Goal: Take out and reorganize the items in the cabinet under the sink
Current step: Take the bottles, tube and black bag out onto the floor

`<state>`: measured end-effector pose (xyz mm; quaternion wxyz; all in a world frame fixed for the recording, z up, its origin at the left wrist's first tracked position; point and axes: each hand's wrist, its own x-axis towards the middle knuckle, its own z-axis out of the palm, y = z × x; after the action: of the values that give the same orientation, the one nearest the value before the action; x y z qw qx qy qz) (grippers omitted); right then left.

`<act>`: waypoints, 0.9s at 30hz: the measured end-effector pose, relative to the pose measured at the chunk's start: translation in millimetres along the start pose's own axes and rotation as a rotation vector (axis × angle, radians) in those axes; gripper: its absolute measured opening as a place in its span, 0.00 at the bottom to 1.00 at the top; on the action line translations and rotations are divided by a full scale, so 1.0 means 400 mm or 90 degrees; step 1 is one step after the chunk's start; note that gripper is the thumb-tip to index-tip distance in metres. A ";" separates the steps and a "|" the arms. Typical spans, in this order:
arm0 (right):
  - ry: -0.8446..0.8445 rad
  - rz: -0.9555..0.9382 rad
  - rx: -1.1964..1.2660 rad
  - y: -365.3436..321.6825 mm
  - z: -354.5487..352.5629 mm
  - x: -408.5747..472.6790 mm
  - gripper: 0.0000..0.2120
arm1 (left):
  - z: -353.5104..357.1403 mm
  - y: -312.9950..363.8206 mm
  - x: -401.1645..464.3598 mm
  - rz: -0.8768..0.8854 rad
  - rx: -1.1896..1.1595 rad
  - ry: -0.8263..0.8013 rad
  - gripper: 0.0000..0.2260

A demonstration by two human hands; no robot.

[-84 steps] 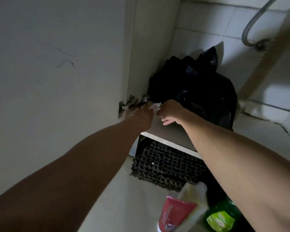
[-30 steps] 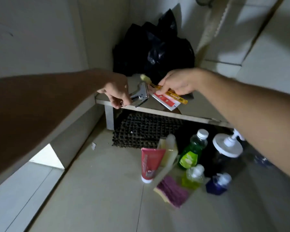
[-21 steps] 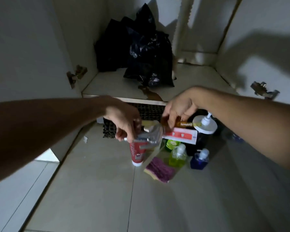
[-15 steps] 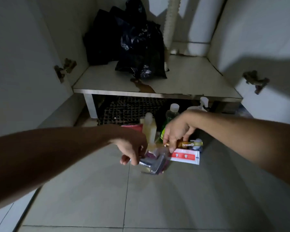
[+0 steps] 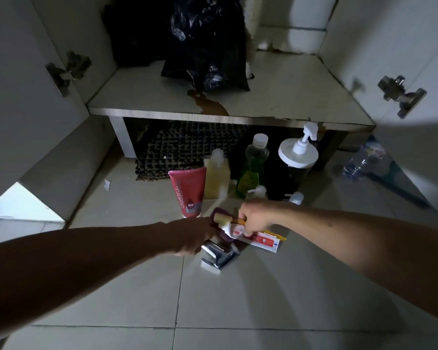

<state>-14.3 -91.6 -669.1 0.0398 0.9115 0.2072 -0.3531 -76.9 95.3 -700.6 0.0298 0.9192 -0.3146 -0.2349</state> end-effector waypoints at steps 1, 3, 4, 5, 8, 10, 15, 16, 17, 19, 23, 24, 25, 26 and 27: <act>0.003 0.004 0.002 0.001 0.002 0.005 0.10 | -0.002 0.003 0.001 -0.001 0.000 -0.004 0.24; 0.004 0.009 -0.010 -0.003 0.009 0.006 0.11 | -0.010 0.012 -0.004 0.016 -0.013 -0.002 0.28; 0.005 0.005 -0.022 -0.006 0.011 0.004 0.11 | -0.011 0.014 -0.006 0.029 -0.011 0.001 0.29; 0.003 0.003 -0.034 -0.009 0.014 0.003 0.13 | -0.012 0.020 -0.009 0.034 -0.002 -0.001 0.29; 0.001 0.006 -0.040 -0.008 0.015 0.003 0.12 | -0.009 0.023 -0.007 0.008 0.047 -0.013 0.23; -0.007 0.010 -0.040 -0.006 0.003 0.001 0.11 | -0.010 0.019 -0.005 0.004 0.081 -0.012 0.21; -0.089 0.037 0.035 -0.012 -0.078 -0.039 0.22 | -0.081 0.020 -0.031 0.058 0.097 0.048 0.15; -0.110 0.033 0.063 -0.012 -0.105 -0.048 0.22 | -0.108 0.024 -0.043 0.058 0.073 0.089 0.12; -0.130 0.029 0.093 -0.011 -0.133 -0.058 0.22 | -0.137 0.026 -0.053 0.052 0.034 0.143 0.10; -0.163 0.022 0.148 0.000 -0.200 -0.071 0.21 | -0.206 0.027 -0.072 0.033 -0.076 0.270 0.06; -0.160 0.007 0.255 0.027 -0.350 -0.101 0.17 | -0.343 -0.018 -0.081 -0.029 -0.192 0.500 0.04; -0.130 -0.002 0.275 0.032 -0.387 -0.106 0.17 | -0.376 -0.041 -0.078 -0.063 -0.187 0.550 0.03; -0.092 -0.009 0.294 0.034 -0.423 -0.111 0.17 | -0.406 -0.072 -0.072 -0.110 -0.180 0.572 0.04; -0.049 -0.015 0.316 0.038 -0.455 -0.113 0.17 | -0.433 -0.102 -0.065 -0.171 -0.167 0.555 0.06; -0.001 -0.022 0.333 0.039 -0.491 -0.111 0.17 | -0.460 -0.135 -0.058 -0.236 -0.145 0.513 0.11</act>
<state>85.7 -78.4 -494.1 -0.2028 0.8869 0.1245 -0.3960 20.3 135.2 -538.6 0.2077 0.9690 -0.0800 0.1069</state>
